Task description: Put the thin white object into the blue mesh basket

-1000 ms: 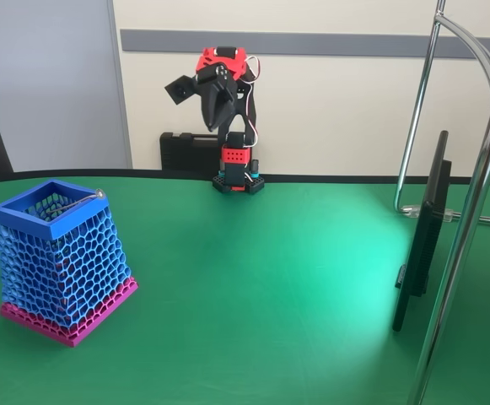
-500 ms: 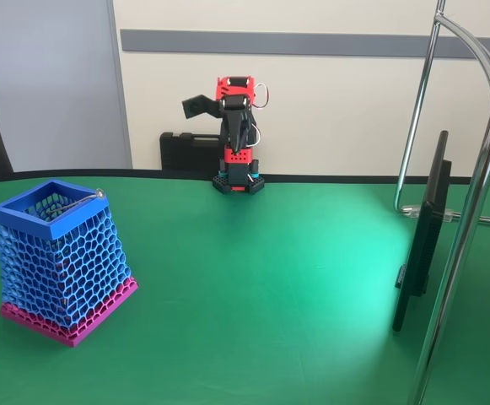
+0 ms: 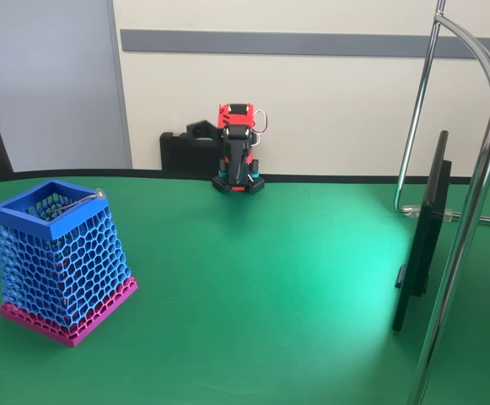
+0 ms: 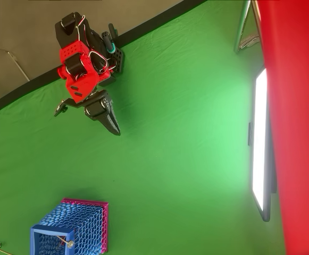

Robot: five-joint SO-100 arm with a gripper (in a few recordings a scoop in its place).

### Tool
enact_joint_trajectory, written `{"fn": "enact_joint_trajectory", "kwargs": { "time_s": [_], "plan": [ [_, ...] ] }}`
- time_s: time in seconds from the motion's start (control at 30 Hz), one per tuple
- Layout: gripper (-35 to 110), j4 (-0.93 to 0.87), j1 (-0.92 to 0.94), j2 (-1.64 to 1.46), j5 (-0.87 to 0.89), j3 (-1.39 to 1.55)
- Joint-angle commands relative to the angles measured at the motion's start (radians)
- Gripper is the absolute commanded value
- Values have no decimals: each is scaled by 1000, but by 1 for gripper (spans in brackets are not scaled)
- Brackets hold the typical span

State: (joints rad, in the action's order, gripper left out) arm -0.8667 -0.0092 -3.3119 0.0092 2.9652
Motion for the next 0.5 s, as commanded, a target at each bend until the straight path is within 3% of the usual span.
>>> {"fn": "enact_joint_trajectory", "kwargs": {
  "time_s": [0.0,0.1,0.47],
  "plan": [
    [0,15,11,-12,-11,28],
    [1,91,25,-14,-23,118],
    [1,2,15,-14,-3,118]
  ]
}}
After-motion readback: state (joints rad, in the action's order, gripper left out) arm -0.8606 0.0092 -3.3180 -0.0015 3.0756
